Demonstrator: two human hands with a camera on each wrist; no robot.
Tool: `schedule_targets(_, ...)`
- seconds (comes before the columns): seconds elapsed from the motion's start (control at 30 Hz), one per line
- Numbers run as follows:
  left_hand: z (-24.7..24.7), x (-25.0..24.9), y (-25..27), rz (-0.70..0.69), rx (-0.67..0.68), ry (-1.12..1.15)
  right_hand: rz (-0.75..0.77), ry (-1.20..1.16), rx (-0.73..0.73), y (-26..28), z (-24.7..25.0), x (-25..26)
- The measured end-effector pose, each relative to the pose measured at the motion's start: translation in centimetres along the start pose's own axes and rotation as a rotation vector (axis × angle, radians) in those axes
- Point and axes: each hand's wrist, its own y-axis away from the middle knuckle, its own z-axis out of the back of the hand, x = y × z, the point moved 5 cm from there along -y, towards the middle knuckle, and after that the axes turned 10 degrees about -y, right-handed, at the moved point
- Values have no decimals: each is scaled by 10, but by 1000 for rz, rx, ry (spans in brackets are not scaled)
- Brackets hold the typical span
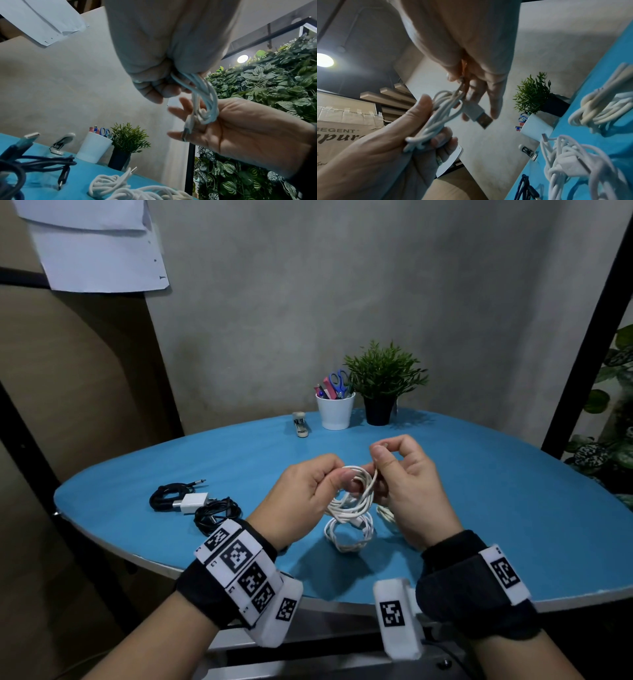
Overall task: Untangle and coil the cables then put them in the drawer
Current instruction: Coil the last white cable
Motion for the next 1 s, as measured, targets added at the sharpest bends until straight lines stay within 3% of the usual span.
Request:
schedule_targets(0.3,-4,-7,-2,-55,-137,-28,-48,-80,-104,-5,3,-4)
schedule_targets(0.5,-4,10,-3,122,-153,-27,-36,94,61,-1,0,-3)
schedule_targets(0.67,-4,11,-2,167,-127,-6,-15,153,101,2,-2,-1)
schedule_targets(0.8,-8,13,-3,179,-13,46,28,244,21,-2,4,-3)
schedule_targets(0.93,-12,23,-3,301,229,389,12,290,15,-2,10,-5)
schedule_targets(1.0,-10,25,-2,329,264,442,8,310,27,-1,9,-7)
